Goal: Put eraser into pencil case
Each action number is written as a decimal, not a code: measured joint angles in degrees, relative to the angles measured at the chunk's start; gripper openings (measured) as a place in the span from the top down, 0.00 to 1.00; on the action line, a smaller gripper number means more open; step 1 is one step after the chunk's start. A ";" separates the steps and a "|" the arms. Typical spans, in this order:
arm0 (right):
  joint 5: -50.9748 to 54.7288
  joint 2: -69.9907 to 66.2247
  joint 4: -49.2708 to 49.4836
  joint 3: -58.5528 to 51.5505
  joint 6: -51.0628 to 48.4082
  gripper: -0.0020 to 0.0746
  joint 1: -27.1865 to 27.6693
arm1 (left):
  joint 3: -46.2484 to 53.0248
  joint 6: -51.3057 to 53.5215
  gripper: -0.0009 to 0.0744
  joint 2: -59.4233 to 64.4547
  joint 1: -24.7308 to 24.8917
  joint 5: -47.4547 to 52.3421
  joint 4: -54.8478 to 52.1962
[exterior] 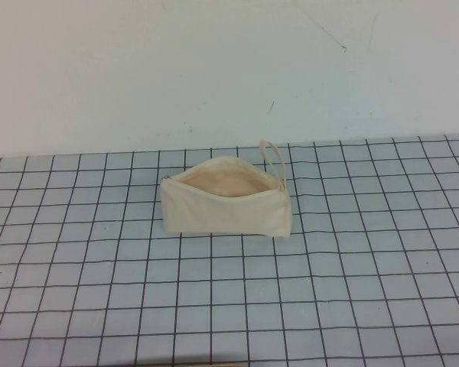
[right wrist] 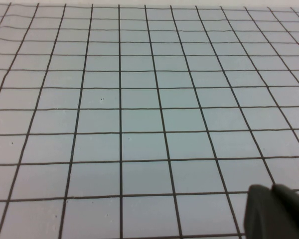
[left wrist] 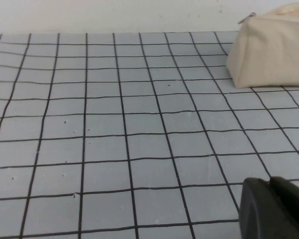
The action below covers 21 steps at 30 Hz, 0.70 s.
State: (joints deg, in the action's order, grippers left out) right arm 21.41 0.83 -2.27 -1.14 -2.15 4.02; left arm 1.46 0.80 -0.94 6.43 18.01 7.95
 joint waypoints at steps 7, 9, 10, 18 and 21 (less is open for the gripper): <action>0.00 0.00 0.00 0.00 0.00 0.98 0.00 | -0.10 -0.80 0.99 0.00 -1.03 0.22 -0.13; 0.00 0.00 0.00 0.00 0.00 0.98 0.00 | -0.10 -0.80 0.99 0.00 -0.78 0.36 -0.13; 0.00 0.00 0.00 0.00 0.00 0.98 0.00 | -0.10 -0.80 0.99 0.00 -0.78 0.39 -0.13; 0.00 0.00 0.00 0.00 0.00 0.98 0.00 | -0.20 -0.80 0.99 0.00 -0.78 0.75 -0.71; 0.00 0.00 0.00 0.00 0.00 0.98 0.00 | -0.20 -0.80 0.99 0.00 -0.78 0.87 -1.44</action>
State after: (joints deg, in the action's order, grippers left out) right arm 21.41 0.83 -2.27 -1.14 -2.15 4.02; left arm 1.26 0.00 -0.94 5.64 18.88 6.51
